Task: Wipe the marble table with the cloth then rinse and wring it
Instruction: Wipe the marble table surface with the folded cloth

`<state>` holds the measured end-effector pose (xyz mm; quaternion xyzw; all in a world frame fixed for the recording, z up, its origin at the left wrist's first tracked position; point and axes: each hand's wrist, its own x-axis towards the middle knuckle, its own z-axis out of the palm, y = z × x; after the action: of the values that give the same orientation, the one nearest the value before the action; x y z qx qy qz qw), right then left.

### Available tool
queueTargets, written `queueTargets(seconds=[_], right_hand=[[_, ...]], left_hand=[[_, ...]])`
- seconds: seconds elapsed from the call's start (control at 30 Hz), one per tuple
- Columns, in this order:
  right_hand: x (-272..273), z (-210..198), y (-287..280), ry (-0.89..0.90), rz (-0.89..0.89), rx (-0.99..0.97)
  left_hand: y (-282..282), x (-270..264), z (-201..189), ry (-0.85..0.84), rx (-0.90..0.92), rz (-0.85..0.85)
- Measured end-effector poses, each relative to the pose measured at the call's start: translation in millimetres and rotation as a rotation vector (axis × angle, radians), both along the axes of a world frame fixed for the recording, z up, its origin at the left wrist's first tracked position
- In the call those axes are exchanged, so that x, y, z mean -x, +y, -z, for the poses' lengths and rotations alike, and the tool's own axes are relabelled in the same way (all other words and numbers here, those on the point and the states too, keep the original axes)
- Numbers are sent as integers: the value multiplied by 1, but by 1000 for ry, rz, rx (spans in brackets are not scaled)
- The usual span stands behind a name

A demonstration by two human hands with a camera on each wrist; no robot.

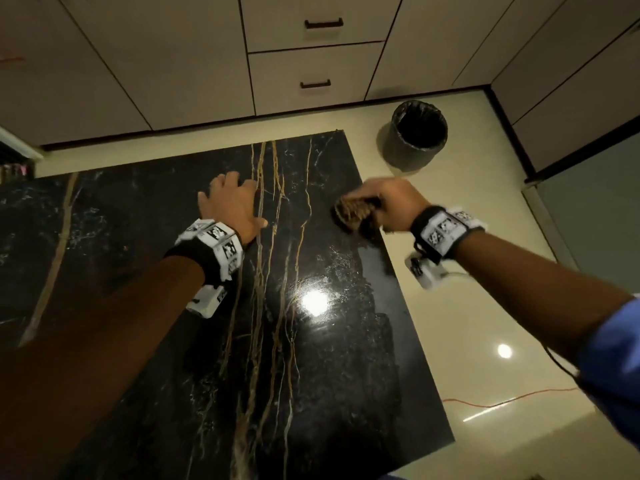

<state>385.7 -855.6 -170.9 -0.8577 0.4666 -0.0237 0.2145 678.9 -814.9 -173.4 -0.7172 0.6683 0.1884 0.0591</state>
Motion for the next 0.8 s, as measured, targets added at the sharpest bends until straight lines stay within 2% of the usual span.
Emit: queueTargets(seconds=[0.13,0.33,0.4,0.57,0.7,0.8], right_hand=[[-35,-8,-66,20,174,60],[-90,0,-120,172,178,21],[-111,2,-117,167,129,29],[-149,5,-71,117,-188,-12],[-120,5,-23,91,-370,-89],[-74,-6,-5,128,-371,-153]], left_hand=[[34,22,-4,62,-49,-10],[67,22,-11,75,-265,-130],[75,17,-8,93,-316,-123],[79,16,-2,73,-359,-111],[75,20,-3,51,-378,-101],[75,20,-5,48,-383,-98]])
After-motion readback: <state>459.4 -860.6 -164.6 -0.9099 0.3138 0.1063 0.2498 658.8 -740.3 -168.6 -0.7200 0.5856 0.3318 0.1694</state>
